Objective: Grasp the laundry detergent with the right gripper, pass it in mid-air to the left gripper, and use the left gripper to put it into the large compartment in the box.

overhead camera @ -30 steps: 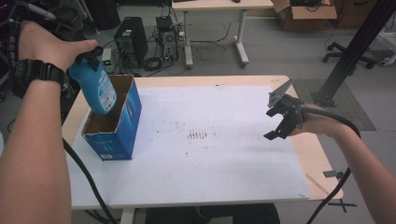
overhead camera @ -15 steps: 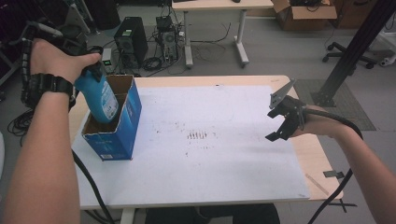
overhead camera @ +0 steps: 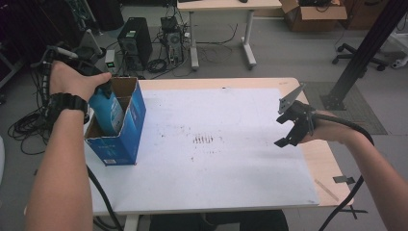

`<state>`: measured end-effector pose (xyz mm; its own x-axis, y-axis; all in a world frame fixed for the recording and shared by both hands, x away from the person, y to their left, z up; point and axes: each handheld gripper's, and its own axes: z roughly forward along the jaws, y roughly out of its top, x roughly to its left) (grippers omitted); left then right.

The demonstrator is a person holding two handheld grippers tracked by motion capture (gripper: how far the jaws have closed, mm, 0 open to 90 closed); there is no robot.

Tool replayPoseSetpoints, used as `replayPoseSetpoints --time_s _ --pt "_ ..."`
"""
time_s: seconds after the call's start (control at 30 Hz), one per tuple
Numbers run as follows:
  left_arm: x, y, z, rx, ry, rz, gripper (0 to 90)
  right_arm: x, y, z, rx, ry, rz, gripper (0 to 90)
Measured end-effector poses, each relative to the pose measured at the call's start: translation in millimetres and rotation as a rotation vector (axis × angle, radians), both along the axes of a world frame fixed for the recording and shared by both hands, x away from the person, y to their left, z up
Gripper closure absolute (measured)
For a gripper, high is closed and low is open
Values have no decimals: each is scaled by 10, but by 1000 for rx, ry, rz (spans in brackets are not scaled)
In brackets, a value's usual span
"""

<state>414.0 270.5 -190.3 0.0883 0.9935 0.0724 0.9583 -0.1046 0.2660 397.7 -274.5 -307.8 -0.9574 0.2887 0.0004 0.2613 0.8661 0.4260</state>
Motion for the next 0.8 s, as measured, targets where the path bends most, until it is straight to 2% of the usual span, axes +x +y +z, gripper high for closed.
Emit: replayPoseSetpoints --time_s 0.53,0.8 --pt "41 6 -423 -8 41 2 381 1 5 -27 6 5 -2 67" --pt "56 -12 -561 -1 57 4 381 -3 -13 -48 4 10 -6 67"
